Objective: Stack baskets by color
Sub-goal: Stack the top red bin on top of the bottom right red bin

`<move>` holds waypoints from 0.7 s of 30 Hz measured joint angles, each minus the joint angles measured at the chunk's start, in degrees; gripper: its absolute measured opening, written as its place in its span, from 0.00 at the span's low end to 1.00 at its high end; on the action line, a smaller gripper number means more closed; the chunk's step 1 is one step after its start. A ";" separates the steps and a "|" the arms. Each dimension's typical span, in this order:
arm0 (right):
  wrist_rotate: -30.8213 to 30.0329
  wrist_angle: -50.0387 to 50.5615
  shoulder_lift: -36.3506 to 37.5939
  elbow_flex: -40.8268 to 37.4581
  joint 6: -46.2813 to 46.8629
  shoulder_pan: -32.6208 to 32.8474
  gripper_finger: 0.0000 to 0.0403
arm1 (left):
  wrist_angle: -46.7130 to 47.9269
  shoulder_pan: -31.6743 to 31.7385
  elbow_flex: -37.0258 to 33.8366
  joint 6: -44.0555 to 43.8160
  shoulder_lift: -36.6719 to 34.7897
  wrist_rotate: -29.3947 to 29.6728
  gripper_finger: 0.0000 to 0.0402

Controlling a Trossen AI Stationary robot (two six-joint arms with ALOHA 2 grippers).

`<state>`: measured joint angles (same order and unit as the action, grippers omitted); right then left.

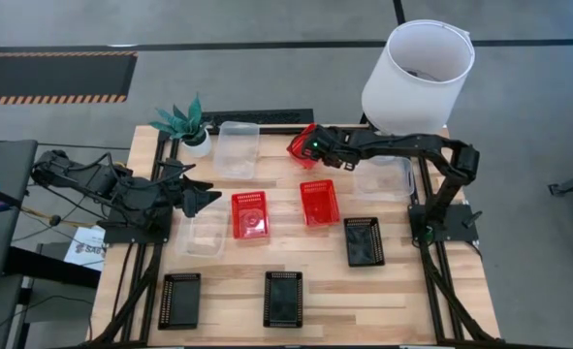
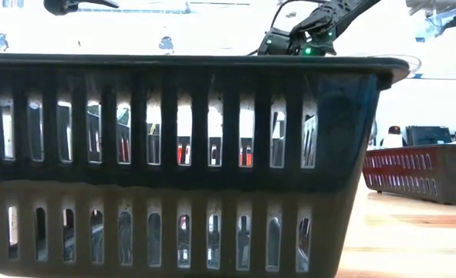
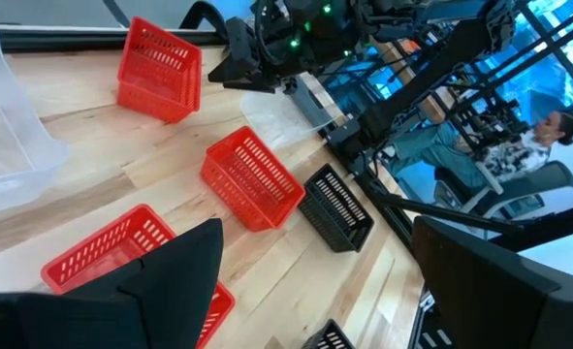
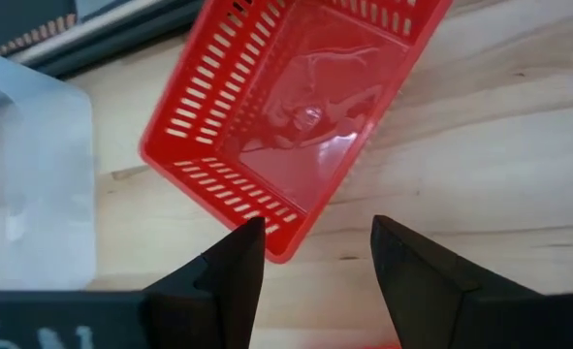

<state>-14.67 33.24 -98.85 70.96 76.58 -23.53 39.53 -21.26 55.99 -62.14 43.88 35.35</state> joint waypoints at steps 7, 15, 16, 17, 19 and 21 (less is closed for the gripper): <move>-0.18 -0.34 0.06 0.00 0.05 -0.43 0.52 | -0.01 0.01 0.01 -0.03 0.00 0.02 0.80; -2.93 -0.36 0.08 0.00 3.06 -0.63 0.51 | -0.01 0.02 0.00 -0.23 0.00 0.02 0.80; -3.53 -0.35 0.08 0.00 3.55 -0.63 0.51 | -0.01 0.02 0.00 -0.23 0.00 0.05 0.80; -3.63 -0.32 0.08 0.00 4.23 -0.63 0.51 | -0.01 0.02 0.00 -0.24 0.00 0.08 0.80; -3.57 -0.34 0.08 0.00 6.01 -0.63 0.51 | -0.01 0.00 0.00 -0.23 0.00 0.35 0.80; -3.65 -0.34 0.08 0.00 7.81 -0.35 0.50 | -0.01 0.02 0.00 -0.23 0.00 0.64 0.80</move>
<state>-18.32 32.91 -98.76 70.96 84.39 -23.89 39.53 -21.23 55.99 -62.37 43.88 36.00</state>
